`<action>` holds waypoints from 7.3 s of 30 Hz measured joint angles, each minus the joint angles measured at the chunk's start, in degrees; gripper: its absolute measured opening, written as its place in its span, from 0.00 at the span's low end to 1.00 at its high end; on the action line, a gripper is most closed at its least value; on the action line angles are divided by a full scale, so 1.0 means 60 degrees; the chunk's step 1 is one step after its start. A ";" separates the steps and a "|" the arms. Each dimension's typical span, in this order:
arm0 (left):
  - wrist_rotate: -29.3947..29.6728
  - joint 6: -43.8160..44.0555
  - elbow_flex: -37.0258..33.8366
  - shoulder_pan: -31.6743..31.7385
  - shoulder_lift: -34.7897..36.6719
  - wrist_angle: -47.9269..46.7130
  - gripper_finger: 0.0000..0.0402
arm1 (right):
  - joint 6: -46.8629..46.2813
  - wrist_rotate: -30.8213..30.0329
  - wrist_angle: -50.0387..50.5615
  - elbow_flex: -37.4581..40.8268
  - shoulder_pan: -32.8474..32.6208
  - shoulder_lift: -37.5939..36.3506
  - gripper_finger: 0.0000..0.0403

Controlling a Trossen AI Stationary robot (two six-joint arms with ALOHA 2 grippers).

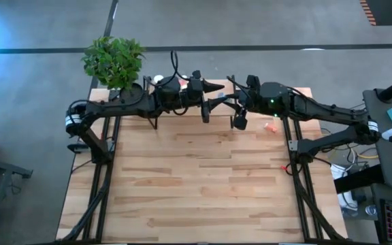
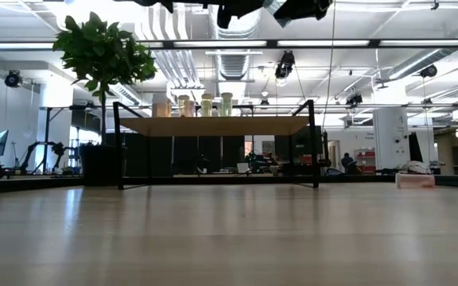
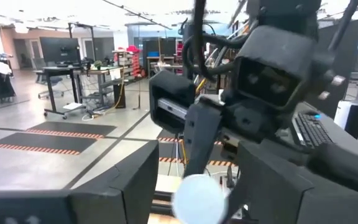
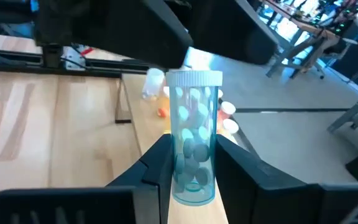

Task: Pick and place medicine bottles onto shelf by color
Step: Put the blue pill bottle on the shelf, then put the red pill bottle on the shelf

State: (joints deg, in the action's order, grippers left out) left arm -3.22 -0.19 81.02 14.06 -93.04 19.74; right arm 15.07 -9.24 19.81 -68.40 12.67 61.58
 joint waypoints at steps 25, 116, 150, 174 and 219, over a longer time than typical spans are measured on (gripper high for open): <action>-0.0086 0.0511 -0.0004 -0.0022 0.0060 -0.0218 0.43 | -0.0003 -0.0251 -0.0351 -0.0040 0.0019 -0.0066 0.23; 0.0656 -0.1624 0.4717 0.2970 -0.3492 -0.8552 0.26 | -0.2764 -0.3721 0.1740 0.0663 0.0021 -0.0568 0.58; 0.1118 -0.1824 0.5704 0.2787 -0.3059 -0.8439 0.58 | -0.5510 -0.6525 0.6281 0.0721 0.0021 -0.2286 0.68; 0.1096 -0.1446 0.5744 0.2036 -0.1672 -0.8370 0.58 | -0.6329 -0.3155 0.8960 0.3655 0.0256 -0.2351 0.57; 0.1865 -0.1289 0.5325 0.1636 -0.0745 -1.0052 0.58 | -0.4159 0.0903 0.6590 0.4109 0.5821 0.2364 0.56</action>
State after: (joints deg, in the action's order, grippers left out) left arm 7.97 -7.92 112.97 23.88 -97.51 -40.58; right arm -9.89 -3.82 59.35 -43.75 47.59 75.77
